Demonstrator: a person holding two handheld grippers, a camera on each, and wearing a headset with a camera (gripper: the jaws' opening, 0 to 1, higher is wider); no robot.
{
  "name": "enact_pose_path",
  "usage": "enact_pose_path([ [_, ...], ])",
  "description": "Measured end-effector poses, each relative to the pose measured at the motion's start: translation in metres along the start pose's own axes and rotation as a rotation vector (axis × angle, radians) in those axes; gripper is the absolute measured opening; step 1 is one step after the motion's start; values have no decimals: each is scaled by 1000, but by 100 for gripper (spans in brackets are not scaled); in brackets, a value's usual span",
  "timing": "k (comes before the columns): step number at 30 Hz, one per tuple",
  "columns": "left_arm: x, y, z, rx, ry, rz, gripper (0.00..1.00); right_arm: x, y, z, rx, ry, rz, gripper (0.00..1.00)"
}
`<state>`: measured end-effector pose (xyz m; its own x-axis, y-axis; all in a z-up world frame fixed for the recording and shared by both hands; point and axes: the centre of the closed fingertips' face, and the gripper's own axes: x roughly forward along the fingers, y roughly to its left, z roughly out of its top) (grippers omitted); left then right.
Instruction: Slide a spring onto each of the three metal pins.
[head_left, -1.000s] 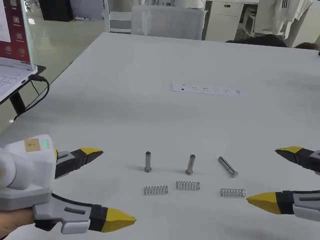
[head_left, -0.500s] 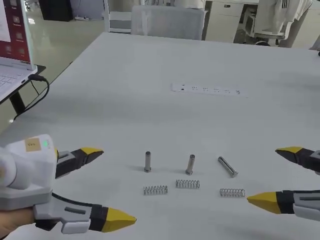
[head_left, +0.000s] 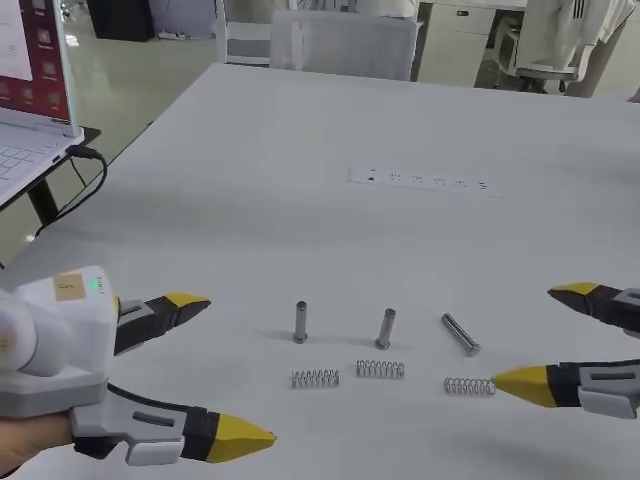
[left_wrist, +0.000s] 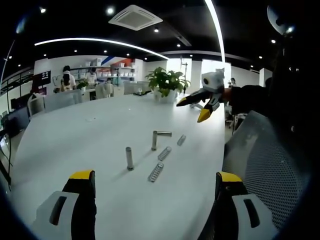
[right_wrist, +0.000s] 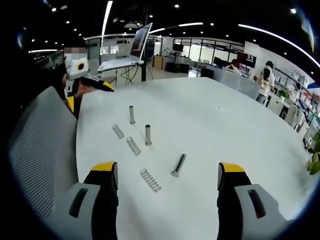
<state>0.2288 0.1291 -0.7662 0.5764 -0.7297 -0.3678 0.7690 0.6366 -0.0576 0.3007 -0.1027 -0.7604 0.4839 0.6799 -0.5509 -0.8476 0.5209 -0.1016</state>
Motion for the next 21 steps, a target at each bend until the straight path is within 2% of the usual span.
enact_pose_path([
  [13,-1,1,1,-2,-6,6,97,24,-18,8,-10,46,-7,75],
  [21,-2,1,1,-6,-12,9,96,46,-26,3,-16,117,-11,69],
])
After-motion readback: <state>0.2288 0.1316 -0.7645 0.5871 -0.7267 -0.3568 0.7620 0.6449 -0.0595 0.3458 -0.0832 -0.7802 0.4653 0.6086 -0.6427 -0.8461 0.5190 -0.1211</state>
